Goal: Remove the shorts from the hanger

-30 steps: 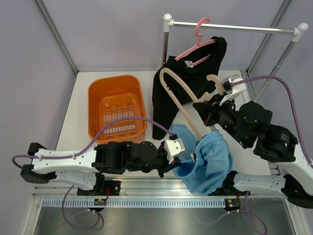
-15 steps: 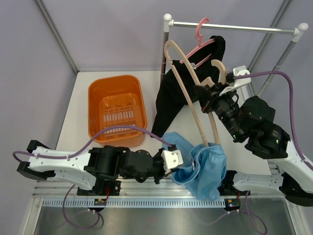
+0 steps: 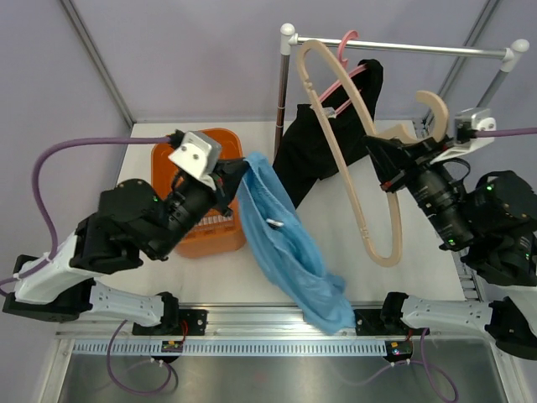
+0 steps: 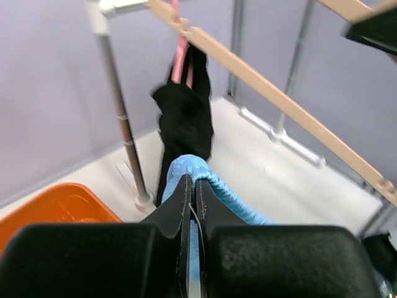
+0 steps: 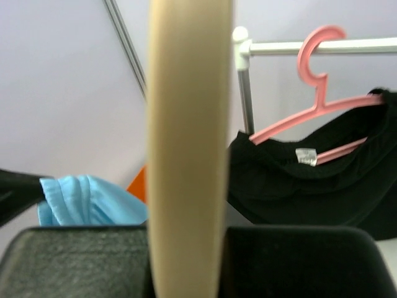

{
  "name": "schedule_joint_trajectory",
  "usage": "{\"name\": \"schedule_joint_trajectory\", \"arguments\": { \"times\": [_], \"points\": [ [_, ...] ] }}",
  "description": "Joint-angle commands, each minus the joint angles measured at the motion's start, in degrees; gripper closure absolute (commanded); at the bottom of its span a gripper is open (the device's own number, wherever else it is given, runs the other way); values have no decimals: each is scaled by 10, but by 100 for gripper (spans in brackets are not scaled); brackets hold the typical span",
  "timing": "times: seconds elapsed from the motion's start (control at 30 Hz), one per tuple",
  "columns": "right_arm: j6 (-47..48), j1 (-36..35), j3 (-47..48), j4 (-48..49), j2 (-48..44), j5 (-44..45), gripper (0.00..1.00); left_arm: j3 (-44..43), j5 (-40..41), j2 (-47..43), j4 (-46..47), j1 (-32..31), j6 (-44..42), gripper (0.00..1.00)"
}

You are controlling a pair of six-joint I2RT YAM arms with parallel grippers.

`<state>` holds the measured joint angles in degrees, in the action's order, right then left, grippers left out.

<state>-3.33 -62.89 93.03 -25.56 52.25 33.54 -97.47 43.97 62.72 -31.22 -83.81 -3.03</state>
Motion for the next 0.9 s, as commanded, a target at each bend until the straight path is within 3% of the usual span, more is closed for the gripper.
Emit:
{"name": "schedule_joint_trajectory", "arguments": {
  "times": [0.0,0.17,0.3,0.4,0.6,0.87],
  "points": [
    [27,-3,30,55,-15,32,100,-52,35,-1,79,17,-65,100],
    [48,-4,39,59,-27,52,100,-104,92,28,165,35,-173,100],
    [37,-4,27,39,-32,57,100,-193,82,59,236,80,-287,100],
    [19,-4,15,30,-39,57,100,-237,64,80,348,88,-406,100],
    [-1,-4,-6,5,-45,57,100,-296,-4,114,503,100,-556,100],
    [-18,-3,-15,-34,-46,57,100,-329,-113,144,550,205,-546,100]
  ]
}}
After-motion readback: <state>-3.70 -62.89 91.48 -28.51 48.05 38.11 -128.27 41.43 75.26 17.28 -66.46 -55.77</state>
